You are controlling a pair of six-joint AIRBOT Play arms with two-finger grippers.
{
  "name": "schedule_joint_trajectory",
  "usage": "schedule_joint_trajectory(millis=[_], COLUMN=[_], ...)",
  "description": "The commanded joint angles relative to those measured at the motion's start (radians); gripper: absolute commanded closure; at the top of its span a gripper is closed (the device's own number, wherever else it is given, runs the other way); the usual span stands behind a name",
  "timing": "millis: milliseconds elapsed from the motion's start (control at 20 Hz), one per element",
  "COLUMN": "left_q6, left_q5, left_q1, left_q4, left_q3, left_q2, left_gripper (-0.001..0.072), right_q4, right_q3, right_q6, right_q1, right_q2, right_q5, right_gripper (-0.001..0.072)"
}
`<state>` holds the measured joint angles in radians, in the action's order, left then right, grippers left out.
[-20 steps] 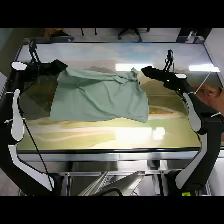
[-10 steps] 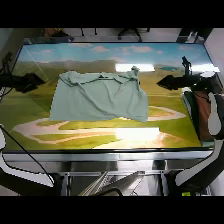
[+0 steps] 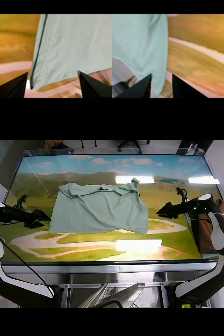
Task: Fold the shirts.
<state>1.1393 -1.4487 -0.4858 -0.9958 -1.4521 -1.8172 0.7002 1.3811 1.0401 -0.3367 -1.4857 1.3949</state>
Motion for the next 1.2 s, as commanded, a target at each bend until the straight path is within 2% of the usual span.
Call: schedule_joint_trajectory(millis=[0,200,400,600,850,1150], left_q6=[-0.022,-0.021,-0.012,0.033,0.044,-0.024], left_q5=[-0.002,-0.004,-0.096,-0.158,-0.11,0.01], left_q1=[0.038,0.046,0.035,-0.017,-0.055,-0.022], left_q4=[0.025,0.019,0.018,0.018,0.019,0.022], left_q3=[0.02,0.016,-0.096,-0.203,-0.146,0.024], left_q2=[-0.064,-0.081,-0.081,-0.081,-0.082,-0.082], left_gripper=[0.0007,0.0007,0.0007,0.0007,0.0007,0.0007], right_q4=[0.008,0.015,0.023,0.13,0.126,0.119], right_q3=[-0.064,-0.089,-0.089,-0.09,-0.141,-0.156], right_q6=[0.004,-0.004,-0.011,0.018,0.02,0.034], right_q1=[0.0,0.0,-0.001,-0.002,0.04,0.101], right_q2=[0.002,0.003,0.023,0.05,0.05,0.049], right_q5=[0.009,0.014,0.021,0.02,-0.026,-0.045], right_gripper=[0.0404,0.0403,0.0404,0.0402,0.039,0.039])
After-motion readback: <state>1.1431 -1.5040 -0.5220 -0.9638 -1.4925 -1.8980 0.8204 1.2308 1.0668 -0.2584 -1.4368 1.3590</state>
